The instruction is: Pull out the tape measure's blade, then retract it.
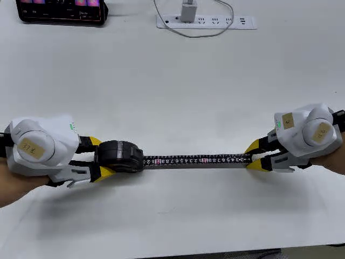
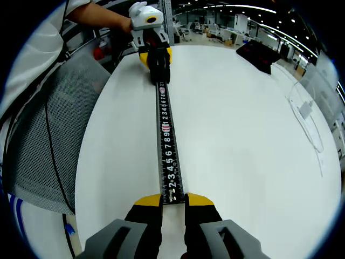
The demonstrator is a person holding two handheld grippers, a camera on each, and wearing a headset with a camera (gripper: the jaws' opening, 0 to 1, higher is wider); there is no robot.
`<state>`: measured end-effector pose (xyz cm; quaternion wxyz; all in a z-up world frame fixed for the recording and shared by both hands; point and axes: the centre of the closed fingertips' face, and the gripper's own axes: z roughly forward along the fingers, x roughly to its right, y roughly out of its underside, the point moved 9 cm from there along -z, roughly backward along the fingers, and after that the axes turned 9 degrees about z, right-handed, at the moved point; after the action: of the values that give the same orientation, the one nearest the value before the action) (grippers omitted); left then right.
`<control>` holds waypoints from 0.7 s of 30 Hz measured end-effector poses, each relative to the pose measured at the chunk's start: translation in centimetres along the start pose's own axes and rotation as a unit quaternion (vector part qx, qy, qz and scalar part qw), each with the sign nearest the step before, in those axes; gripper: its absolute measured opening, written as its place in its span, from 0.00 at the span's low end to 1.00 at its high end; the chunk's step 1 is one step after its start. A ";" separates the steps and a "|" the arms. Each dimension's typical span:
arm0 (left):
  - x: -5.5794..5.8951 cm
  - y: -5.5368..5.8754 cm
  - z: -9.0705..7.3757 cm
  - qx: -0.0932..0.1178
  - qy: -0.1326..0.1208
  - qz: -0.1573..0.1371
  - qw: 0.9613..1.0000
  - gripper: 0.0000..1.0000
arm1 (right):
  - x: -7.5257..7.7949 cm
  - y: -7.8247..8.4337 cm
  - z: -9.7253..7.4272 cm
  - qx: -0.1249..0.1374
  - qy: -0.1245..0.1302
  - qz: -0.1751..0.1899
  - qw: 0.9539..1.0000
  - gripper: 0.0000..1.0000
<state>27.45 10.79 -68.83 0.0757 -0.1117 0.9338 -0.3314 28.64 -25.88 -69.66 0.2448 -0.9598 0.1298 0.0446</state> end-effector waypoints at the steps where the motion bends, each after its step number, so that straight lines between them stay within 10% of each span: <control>1: 0.0 0.0 0.0 0.000 0.000 -0.001 1.000 0.28 | 0.0 0.0 0.0 0.000 0.000 0.000 1.000 0.12; 21: 0.3 -0.2 0.1 -0.005 0.002 -0.020 1.000 0.35 | -0.3 -0.1 0.0 0.004 0.005 0.015 1.000 0.20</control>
<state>27.24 10.52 -68.76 0.0663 -0.1303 0.9331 -0.3286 28.34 -25.72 -69.58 0.2469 -0.9570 0.1458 0.0434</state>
